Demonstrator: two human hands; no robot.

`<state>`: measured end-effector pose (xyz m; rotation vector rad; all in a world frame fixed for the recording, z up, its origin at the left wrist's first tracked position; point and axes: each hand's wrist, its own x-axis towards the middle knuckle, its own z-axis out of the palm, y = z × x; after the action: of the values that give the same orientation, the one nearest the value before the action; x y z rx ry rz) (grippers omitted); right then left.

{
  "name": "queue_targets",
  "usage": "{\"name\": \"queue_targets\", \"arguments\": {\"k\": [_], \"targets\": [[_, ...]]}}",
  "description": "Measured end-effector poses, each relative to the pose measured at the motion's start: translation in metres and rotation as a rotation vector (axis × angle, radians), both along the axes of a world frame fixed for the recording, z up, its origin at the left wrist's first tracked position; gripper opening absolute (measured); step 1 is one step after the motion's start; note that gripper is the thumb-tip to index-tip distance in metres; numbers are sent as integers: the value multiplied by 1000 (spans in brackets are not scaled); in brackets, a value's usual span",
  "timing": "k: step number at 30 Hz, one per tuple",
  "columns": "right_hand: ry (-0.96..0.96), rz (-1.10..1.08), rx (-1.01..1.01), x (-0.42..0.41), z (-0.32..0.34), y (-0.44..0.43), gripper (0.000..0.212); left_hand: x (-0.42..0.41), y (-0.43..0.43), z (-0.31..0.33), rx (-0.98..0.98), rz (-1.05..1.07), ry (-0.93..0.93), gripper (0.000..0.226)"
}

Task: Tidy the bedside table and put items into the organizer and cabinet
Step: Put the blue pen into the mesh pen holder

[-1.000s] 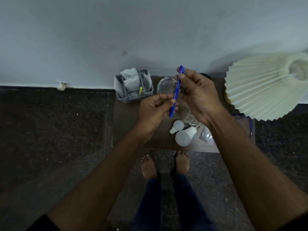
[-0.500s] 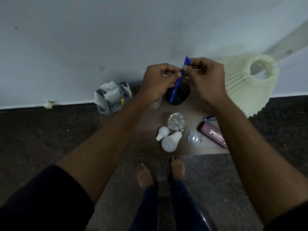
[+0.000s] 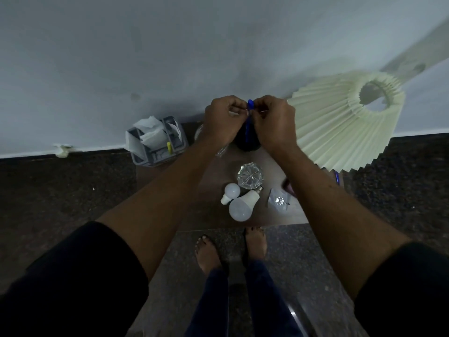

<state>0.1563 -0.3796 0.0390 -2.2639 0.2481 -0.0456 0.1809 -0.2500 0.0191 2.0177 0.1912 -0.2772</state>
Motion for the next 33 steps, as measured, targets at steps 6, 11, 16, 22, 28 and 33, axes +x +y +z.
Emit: {"name": "queue_targets", "arguments": {"k": [6, 11, 16, 22, 28, 33], "targets": [[116, -20, -82, 3, -12, 8, 16, 3, -1, -11, 65, 34, 38, 12], [183, -17, -165, 9, -18, 11, 19, 4, 3, -11, 57, 77, 48, 11], [192, -12, -222, 8, -17, 16, 21, -1, 10, -6, 14, 114, 66, 14], [67, -92, -127, -10, 1, 16, 23, -15, 18, 5, -123, 206, 94, 16], [28, -63, 93, -42, 25, 14, 23, -55, 26, 21, -237, 258, 140, 12], [133, -143, 412, -71, 37, 1, 13, -100, 32, 19, -298, 342, 230, 11]]}}
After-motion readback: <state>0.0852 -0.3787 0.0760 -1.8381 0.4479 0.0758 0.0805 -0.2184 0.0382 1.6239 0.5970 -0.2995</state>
